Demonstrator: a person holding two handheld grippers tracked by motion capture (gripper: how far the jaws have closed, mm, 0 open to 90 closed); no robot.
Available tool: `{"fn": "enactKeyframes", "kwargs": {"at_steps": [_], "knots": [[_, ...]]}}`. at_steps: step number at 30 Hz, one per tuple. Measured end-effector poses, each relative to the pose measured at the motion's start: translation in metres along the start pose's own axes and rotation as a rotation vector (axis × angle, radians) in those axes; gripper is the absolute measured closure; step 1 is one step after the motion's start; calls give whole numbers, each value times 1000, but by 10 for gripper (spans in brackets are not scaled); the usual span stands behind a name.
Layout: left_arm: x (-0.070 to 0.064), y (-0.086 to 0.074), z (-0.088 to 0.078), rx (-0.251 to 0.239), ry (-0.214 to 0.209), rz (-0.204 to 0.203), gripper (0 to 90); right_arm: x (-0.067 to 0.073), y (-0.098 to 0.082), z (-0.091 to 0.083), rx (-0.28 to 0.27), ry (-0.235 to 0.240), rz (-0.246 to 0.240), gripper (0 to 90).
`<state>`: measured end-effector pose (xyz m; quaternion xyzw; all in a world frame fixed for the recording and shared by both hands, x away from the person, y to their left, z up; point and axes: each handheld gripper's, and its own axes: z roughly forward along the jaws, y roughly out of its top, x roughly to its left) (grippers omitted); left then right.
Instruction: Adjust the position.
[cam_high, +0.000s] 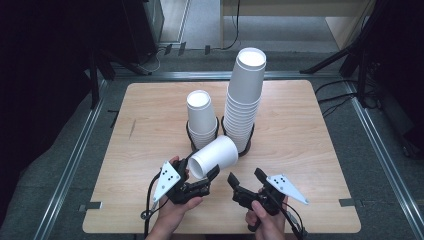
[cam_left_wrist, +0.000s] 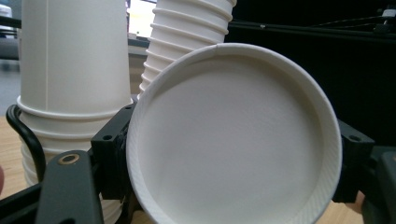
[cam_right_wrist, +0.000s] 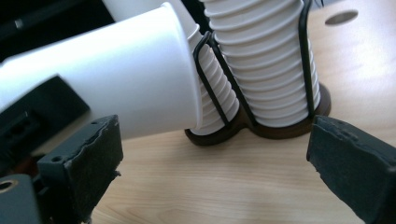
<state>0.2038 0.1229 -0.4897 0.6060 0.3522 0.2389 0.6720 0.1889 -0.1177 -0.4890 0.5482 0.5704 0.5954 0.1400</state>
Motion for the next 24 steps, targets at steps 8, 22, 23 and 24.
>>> {"fn": "enactKeyframes", "kwargs": {"at_steps": [8, 22, 23, 24], "knots": [[0, -3, 2, -10, 17, -3, 219, -11, -2, 1, 10, 60, 366, 53], [-8, -10, 6, -14, 13, 19, 219, -13, -4, 10, 46, 214, 947, 57], [-8, -10, 6, -14, 13, 19, 219, -13, -4, 10, 46, 214, 947, 57], [-9, -10, 6, -14, 11, 19, 219, -10, -4, 12, 48, 228, 988, 57]]}}
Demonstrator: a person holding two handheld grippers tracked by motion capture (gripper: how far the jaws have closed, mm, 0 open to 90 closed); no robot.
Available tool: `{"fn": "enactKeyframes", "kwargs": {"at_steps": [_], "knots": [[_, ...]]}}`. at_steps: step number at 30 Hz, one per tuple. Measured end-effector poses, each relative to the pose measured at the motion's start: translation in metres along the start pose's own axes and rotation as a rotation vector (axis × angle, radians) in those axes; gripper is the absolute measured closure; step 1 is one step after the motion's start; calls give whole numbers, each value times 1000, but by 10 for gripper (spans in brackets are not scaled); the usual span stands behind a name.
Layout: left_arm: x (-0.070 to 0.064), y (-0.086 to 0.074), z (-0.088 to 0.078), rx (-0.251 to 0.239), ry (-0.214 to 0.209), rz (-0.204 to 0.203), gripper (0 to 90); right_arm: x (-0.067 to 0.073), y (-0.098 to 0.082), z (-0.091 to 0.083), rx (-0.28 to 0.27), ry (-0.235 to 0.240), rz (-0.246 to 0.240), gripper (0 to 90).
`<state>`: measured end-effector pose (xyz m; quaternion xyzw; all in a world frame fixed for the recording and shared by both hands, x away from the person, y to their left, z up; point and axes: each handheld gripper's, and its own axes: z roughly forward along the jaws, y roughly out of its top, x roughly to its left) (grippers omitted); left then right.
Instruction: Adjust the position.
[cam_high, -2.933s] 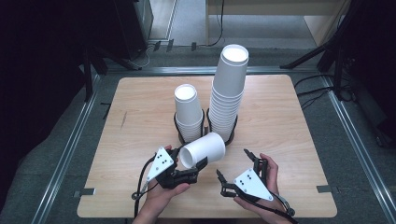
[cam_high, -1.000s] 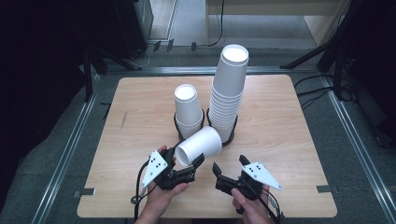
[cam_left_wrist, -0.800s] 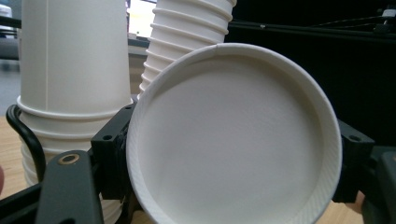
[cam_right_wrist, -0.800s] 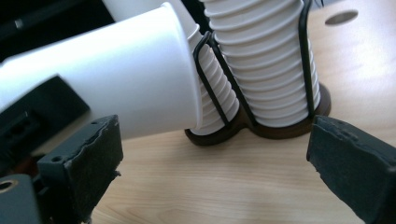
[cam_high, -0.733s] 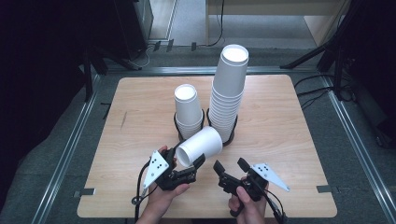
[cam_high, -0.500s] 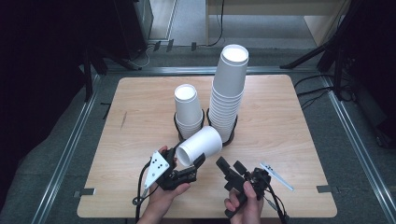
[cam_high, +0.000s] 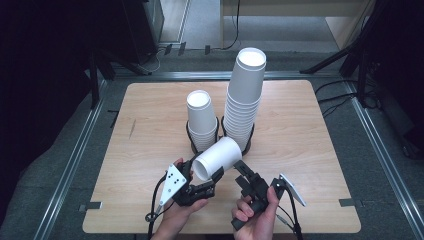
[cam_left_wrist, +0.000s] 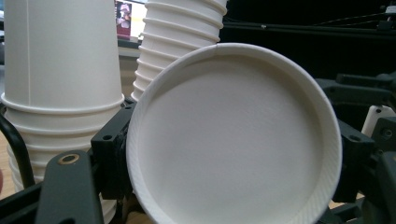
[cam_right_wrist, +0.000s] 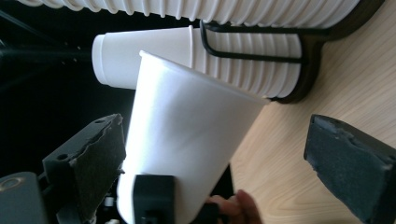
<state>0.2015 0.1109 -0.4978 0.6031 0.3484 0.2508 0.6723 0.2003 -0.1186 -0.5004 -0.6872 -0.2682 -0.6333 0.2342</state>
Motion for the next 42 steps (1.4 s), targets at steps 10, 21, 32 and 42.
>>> {"fn": "enactKeyframes", "kwargs": {"at_steps": [10, 21, 32, 42], "knots": [[-5, -2, 2, 3, -9, 19, 219, -1, 0, 9, 12, 43, 135, 57], [-10, -5, 4, 13, -12, 49, 219, -8, 0, 20, 22, 75, 216, 55], [-14, -7, 5, 25, -21, 69, 219, -13, 4, 32, 40, 91, 268, 53], [-15, -8, 5, 32, -29, 72, 219, -13, 6, 38, 58, 96, 271, 62]]}}
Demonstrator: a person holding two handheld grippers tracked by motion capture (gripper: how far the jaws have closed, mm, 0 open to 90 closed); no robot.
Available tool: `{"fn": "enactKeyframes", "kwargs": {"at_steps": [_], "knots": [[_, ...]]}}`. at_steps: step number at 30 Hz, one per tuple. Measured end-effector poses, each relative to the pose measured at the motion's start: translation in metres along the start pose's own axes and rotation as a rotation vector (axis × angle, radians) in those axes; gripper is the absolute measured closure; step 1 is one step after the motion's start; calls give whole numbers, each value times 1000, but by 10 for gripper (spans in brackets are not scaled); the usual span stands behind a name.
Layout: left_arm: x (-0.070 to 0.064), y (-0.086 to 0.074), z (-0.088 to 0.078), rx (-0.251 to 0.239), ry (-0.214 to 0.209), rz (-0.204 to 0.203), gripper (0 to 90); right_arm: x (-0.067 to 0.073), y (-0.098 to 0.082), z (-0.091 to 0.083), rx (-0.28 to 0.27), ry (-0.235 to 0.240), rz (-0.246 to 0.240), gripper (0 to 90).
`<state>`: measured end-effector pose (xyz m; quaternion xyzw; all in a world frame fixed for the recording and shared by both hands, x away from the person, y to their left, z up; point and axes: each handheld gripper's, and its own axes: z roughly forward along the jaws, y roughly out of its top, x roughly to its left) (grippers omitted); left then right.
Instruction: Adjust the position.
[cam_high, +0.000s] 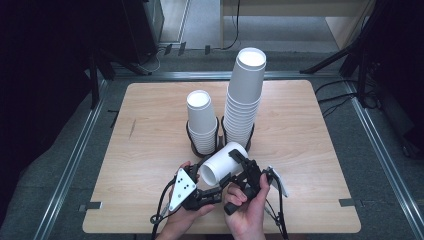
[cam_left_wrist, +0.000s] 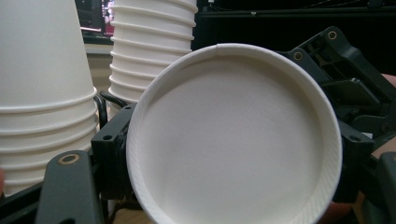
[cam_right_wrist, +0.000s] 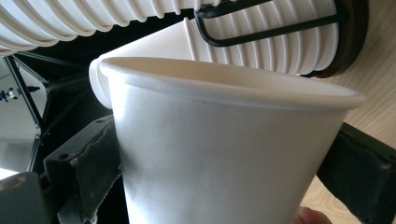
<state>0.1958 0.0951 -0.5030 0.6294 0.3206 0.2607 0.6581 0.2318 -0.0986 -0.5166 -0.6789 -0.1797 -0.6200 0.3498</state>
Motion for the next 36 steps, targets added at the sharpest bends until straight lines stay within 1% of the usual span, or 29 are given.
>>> {"fn": "enactKeyframes", "kwargs": {"at_steps": [3, 6, 9, 10, 11, 13, 17, 20, 21, 22, 24, 25, 26, 27, 28, 31, 32, 33, 35, 36], "knots": [[0, 0, 0, 0, -4, -3, 219, 0, 0, 1, 12, -4, 1, 63], [-2, -1, 1, 7, -8, 7, 219, -1, 0, 3, 29, 1, 11, 69], [-1, -1, 1, 8, -10, -1, 217, 0, 0, 3, 23, 3, 16, 87], [0, -1, 1, 7, -17, -5, 215, -1, 0, 2, 14, 0, 9, 105], [0, -1, 1, 7, -17, -5, 213, -1, 0, 2, 14, 0, 9, 105], [2, -1, 1, 10, -28, -3, 209, -1, 0, 1, 7, 8, -6, 118], [3, -1, 1, 18, -34, 1, 202, -2, -1, 1, 5, 14, -10, 126], [5, 0, 1, 23, -39, -18, 199, -3, -1, 1, 1, 22, -13, 131], [5, 0, 1, 23, -39, -18, 198, -3, -1, 1, 1, 22, -13, 131], [5, 0, 1, 20, -43, -28, 198, -3, -1, 1, 0, 25, -14, 133], [6, 0, 1, 23, -54, -34, 197, -2, -1, 0, -4, 28, -21, 135], [6, 1, 0, 45, -56, -33, 198, -2, -1, 0, -8, 32, -26, 135], [7, 4, 0, 91, -57, -50, 202, -2, 1, 0, -11, 30, -26, 137], [7, 4, 0, 91, -57, -50, 201, -2, 1, 0, -11, 30, -26, 137], [7, 6, 0, 101, -58, -56, 201, -2, 2, 0, -16, 32, -32, 138], [9, 8, -1, 115, -67, -81, 133, 1, 3, -3, -27, 42, -45, 139], [10, 9, -2, 118, -69, -91, 124, 1, 3, -3, -32, 42, -53, 139], [10, 9, -2, 121, -67, -95, 102, 3, 4, -4, -39, 40, -52, 139], [11, 10, -2, 125, -71, -101, 79, 5, 7, -5, -62, 37, -76, 140], [11, 11, -3, 127, -72, -99, 79, 5, 7, -5, -62, 37, -76, 140]]}}
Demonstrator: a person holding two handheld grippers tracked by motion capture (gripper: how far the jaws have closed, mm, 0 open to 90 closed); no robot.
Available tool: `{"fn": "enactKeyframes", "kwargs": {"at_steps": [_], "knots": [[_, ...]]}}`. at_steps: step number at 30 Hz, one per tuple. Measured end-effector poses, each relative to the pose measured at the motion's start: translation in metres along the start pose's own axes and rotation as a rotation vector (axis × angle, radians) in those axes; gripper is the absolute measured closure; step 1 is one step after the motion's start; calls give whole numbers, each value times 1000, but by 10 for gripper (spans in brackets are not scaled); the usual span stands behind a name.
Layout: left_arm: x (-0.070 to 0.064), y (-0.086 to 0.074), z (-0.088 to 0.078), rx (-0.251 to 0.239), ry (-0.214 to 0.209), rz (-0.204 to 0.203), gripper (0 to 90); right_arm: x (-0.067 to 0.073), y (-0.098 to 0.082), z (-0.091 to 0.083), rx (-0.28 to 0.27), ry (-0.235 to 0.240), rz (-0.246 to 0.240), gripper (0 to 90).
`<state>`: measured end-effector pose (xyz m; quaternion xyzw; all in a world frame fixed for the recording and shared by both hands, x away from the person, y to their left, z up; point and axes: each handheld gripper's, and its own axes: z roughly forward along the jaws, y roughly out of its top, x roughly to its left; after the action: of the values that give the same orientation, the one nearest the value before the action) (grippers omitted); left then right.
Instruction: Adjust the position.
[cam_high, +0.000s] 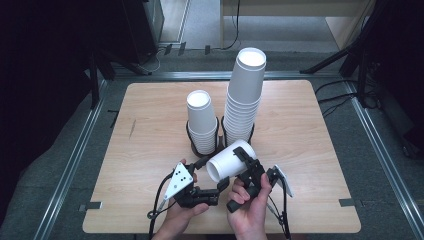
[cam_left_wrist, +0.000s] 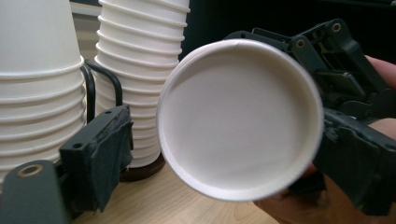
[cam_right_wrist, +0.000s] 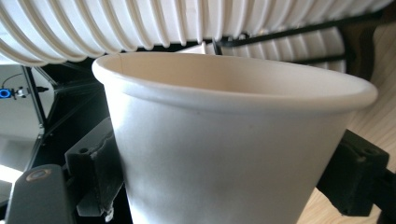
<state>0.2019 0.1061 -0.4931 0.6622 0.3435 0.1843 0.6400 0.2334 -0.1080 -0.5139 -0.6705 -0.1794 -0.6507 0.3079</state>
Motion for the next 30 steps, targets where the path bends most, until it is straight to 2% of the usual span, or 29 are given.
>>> {"fn": "enactKeyframes", "kwargs": {"at_steps": [1, 2, 3, 9, 11, 12, 15, 16, 17, 18, 22, 23, 24, 25, 26, 27, 28, 29, 30], "knots": [[0, 1, 0, 1, -4, -3, 71, 0, 1, 0, -8, -4, -12, 141], [0, 1, 0, 12, -5, -2, 37, 3, 4, 0, -23, -12, -49, 140], [0, 1, 0, 12, -5, -2, 23, 3, 4, 0, -23, -12, -49, 140], [2, 0, 0, 42, -2, 0, 10, 17, 20, -2, -91, -37, -187, 141], [3, 0, 0, 46, -1, -4, 9, 19, 21, -3, -94, -37, -206, 141], [4, 0, 0, 52, 1, -4, 10, 22, 22, -5, -112, -36, -258, 140], [6, -1, 0, 59, 4, -4, 10, 24, 24, -7, -112, -37, -278, 140], [7, -1, 0, 63, 7, -9, 10, 27, 26, -9, -132, -40, -332, 139], [7, -1, 0, 63, 7, -9, 10, 27, 26, -9, -132, -40, -332, 139], [8, -2, 0, 64, 12, -11, 10, 33, 28, -12, -158, -44, -418, 139], [11, -2, 0, 67, 20, -11, 10, 45, 35, -21, -176, -35, -573, 138], [11, -2, 0, 67, 20, -11, 10, 45, 35, -21, -176, -35, -573, 138], [12, -3, 0, 69, 24, -15, 10, 52, 39, -26, -191, -44, -646, 138], [12, -3, 0, 69, 24, -15, 10, 52, 39, -26, -191, -44, -646, 138], [14, -3, -1, 73, 28, -17, 10, 59, 42, -30, -220, -61, -722, 137], [14, -3, -1, 73, 28, -17, 10, 59, 42, -30, -220, -61, -722, 137], [14, -3, -1, 74, 28, -20, 10, 67, 44, -32, -249, -101, -795, 137], [15, -3, -1, 73, 31, -20, 10, 67, 44, -32, -249, -101, -795, 137], [16, -3, -1, 74, 35, -19, 10, 72, 47, -35, -262, -107, -860, 137]]}}
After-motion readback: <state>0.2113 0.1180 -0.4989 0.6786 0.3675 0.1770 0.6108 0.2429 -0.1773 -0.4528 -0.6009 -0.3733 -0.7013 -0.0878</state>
